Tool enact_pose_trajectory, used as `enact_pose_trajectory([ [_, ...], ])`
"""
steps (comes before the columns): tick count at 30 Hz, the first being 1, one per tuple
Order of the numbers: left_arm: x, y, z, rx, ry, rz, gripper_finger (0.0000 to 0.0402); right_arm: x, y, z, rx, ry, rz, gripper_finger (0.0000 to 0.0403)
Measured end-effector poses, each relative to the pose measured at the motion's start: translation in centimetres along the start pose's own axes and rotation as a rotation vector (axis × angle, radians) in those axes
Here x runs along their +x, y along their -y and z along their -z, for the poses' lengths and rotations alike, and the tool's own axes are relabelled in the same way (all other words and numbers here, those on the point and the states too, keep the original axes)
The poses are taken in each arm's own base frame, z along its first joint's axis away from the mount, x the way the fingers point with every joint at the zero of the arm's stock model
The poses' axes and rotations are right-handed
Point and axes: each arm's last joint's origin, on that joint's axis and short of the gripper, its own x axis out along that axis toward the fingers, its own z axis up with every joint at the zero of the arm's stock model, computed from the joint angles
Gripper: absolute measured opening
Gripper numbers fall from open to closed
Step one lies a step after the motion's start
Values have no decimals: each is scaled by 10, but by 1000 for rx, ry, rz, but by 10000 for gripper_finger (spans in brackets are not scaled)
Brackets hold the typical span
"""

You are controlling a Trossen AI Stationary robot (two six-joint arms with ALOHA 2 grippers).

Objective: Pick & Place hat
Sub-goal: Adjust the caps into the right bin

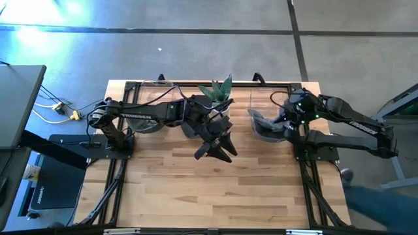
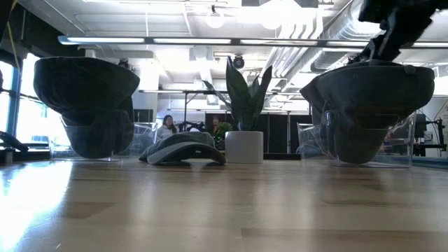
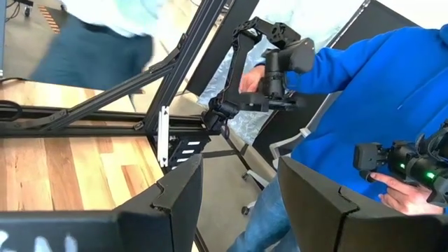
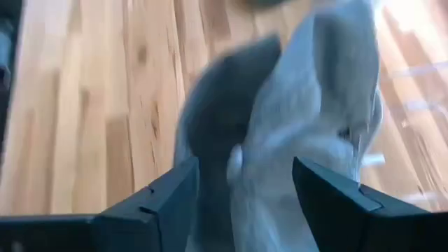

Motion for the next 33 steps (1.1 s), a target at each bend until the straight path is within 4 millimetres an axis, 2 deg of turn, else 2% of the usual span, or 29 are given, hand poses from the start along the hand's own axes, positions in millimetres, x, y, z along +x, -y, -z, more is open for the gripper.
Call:
enact_pose_trajectory([
  [4, 0, -1, 2, -14, -13, -12, 181, 2, 2, -10, 27, 69, 26, 239],
  [10, 0, -2, 3, -21, -14, -33, 181, 23, 3, -15, -75, -25, 33, 220],
  [13, 0, -2, 2, -21, -10, -41, 181, 29, 1, -16, -85, -59, 9, 168],
  [17, 0, -2, 2, -21, -11, -41, 181, 28, -2, -10, -75, -110, -27, 46],
  [19, 0, -2, 3, -22, -11, -42, 181, 25, -3, -5, -71, -144, -58, 19],
  [25, 0, -2, 3, -22, -10, -45, 181, 19, -8, 5, 27, -196, -161, 77],
  [33, 0, -4, 3, -25, 1, -84, 181, 19, -7, 4, 82, -198, -154, 116],
])
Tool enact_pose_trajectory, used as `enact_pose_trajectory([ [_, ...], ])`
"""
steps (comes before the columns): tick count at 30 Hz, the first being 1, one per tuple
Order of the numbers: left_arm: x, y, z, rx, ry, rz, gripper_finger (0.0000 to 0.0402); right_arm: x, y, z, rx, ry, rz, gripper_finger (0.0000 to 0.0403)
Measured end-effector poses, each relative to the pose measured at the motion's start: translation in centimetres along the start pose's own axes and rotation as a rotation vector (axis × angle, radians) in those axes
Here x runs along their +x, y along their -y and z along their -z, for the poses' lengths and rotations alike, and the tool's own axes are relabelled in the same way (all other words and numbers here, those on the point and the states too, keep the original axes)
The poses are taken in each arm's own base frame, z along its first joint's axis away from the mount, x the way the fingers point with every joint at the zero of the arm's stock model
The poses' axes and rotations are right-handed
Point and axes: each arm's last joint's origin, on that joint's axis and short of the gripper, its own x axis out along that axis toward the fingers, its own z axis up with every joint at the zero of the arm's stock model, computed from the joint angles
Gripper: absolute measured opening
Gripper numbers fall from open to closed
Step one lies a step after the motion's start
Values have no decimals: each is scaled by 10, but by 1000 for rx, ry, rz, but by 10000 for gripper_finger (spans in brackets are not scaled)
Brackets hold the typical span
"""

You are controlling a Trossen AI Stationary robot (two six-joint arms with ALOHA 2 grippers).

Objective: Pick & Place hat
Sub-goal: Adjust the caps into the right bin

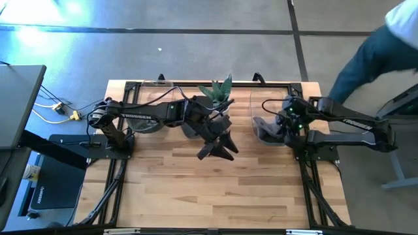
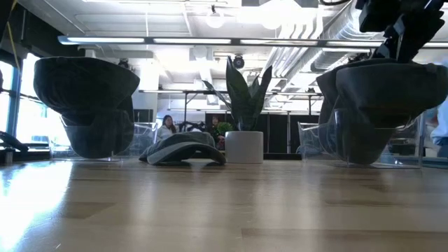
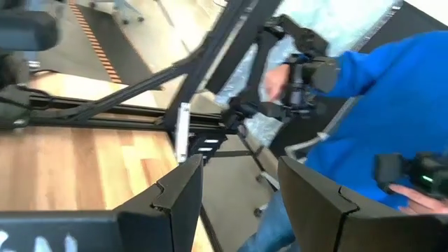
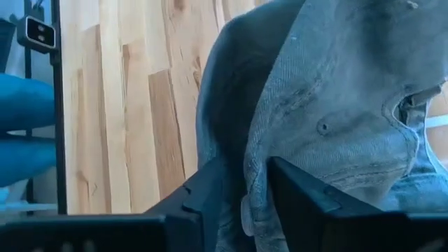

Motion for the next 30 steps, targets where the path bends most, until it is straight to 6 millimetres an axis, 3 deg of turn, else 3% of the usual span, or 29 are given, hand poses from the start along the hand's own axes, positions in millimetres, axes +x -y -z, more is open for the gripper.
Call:
enact_pose_trajectory([
  [8, -1, -7, 5, -41, -4, -170, 181, -32, -11, -15, 81, 109, 32, 167],
  [11, -1, -10, 6, -48, 11, -255, 181, -46, -20, -27, 105, 223, 24, 162],
  [14, -2, -12, 6, -48, 35, -336, 181, -51, -31, -36, 57, 289, -22, 131],
  [20, -3, -13, 5, -45, 55, -385, 181, -26, -45, -47, -58, 201, 65, 16],
  [26, -2, -13, 5, -45, 55, -384, 181, 15, -44, -59, -91, -17, 224, 24],
  [30, -2, -13, 5, -45, 54, -384, 181, 33, -35, -63, -76, -116, 363, 4],
])
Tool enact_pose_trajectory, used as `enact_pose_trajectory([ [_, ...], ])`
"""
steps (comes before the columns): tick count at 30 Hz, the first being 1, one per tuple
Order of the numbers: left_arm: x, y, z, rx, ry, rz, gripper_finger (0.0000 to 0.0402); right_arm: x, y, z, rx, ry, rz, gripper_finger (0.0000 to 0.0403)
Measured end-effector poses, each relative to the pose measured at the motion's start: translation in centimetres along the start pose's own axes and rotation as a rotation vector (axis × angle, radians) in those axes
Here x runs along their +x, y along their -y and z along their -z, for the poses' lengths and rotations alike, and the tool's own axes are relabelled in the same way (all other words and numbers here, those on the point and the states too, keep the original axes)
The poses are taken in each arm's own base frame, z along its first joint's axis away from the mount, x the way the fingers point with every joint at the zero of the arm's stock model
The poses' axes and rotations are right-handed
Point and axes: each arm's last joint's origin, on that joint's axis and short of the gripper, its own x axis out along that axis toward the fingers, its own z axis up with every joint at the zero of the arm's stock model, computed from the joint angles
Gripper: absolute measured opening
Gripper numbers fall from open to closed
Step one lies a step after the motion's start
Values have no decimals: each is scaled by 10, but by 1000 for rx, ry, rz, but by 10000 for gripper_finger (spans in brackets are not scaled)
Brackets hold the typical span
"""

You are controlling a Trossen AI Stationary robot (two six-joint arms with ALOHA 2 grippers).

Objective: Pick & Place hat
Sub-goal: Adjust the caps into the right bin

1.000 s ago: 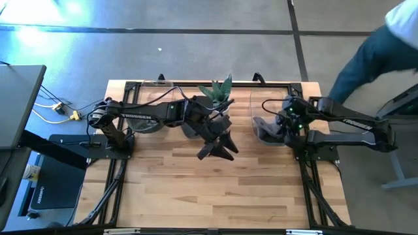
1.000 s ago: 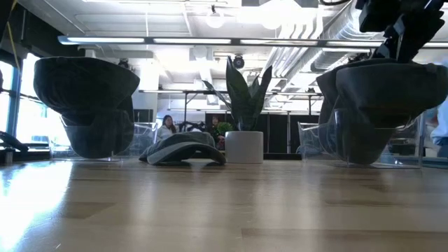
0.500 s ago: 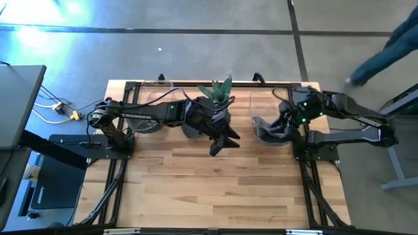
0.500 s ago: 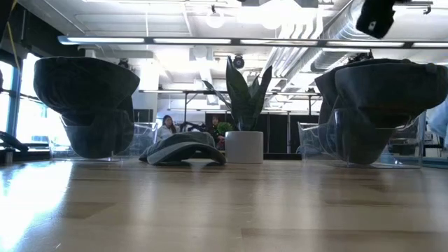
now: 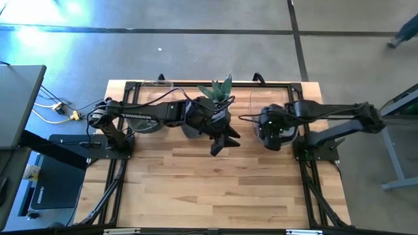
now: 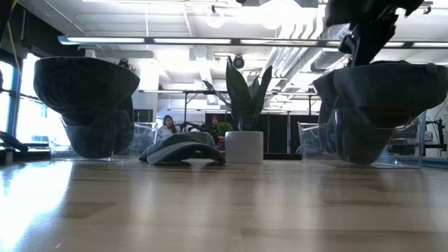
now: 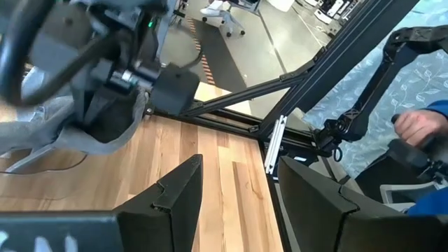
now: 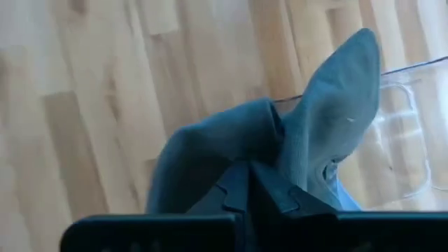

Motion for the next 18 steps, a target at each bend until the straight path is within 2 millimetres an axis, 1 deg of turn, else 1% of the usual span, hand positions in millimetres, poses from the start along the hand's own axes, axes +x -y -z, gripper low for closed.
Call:
enact_pose_trajectory([
  [2, 0, 0, 0, 0, 0, 0, 181, 7, -1, -5, -7, -16, 9, 6],
  [5, 0, 0, 0, 0, 0, 0, 181, 16, -2, -13, -19, 4, 38, 10],
  [7, 0, 0, 0, 0, 0, 0, 181, 18, -3, -20, -15, 51, 46, 6],
  [10, 0, 0, 0, -11, -1, 1, 181, 18, -5, -27, -11, 119, 8, 3],
  [14, 0, 0, 1, -15, -11, 7, 181, 10, -4, -23, -9, 140, -8, 10],
  [18, 0, 0, 2, -39, -27, 5, 181, -12, -1, -9, 41, 187, -56, 10],
])
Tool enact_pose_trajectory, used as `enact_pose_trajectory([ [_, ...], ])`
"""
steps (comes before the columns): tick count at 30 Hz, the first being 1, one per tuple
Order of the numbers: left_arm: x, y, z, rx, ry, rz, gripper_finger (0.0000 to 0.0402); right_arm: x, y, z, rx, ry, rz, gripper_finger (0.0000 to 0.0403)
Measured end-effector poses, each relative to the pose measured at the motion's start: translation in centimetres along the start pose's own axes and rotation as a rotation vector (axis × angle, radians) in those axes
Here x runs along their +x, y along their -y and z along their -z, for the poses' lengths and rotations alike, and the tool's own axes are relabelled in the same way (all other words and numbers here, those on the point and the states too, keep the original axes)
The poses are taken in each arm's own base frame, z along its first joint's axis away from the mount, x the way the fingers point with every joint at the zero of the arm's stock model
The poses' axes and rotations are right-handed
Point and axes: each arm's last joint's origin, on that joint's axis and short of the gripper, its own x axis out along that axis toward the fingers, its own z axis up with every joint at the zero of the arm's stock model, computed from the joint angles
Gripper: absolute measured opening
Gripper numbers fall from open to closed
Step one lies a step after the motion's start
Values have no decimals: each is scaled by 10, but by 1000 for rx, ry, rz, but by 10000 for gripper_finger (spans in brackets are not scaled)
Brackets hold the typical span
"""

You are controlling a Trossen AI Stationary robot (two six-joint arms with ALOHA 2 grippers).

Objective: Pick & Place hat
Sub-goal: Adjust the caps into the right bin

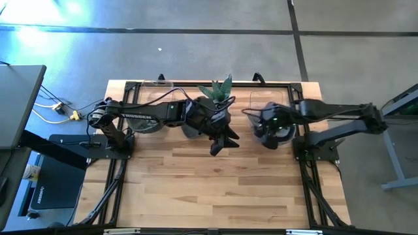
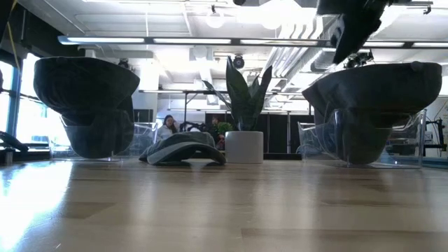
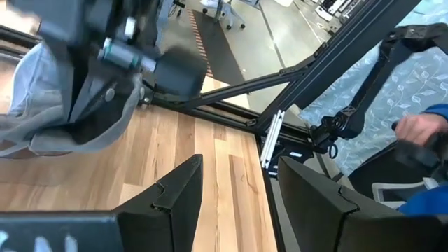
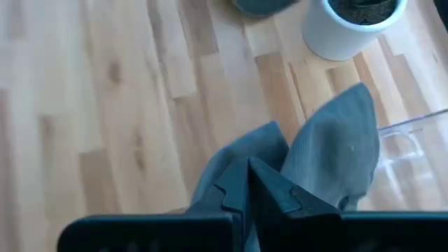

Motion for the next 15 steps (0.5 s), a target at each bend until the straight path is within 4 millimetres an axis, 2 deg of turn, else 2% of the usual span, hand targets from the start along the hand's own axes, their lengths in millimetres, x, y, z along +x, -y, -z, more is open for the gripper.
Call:
enact_pose_trajectory([
  [4, 1, 4, 0, 6, 8, 17, 181, -27, 5, 14, 130, 66, 7, 5],
  [6, 3, 7, 0, 32, 24, 33, 181, -34, 10, 19, 234, 72, 38, 2],
  [7, 10, 9, 1, 48, 36, 50, 181, -35, 12, 22, 276, 58, 48, 2],
  [9, 25, 7, 5, 59, 60, 55, 181, -33, 16, 25, 328, 9, 63, 2],
  [13, 64, -7, 21, 38, 104, -2, 181, -12, 23, 38, 348, -108, 53, 1],
  [15, 77, -16, 26, 7, 136, -49, 181, -4, 24, 48, 360, -185, 24, 2],
])
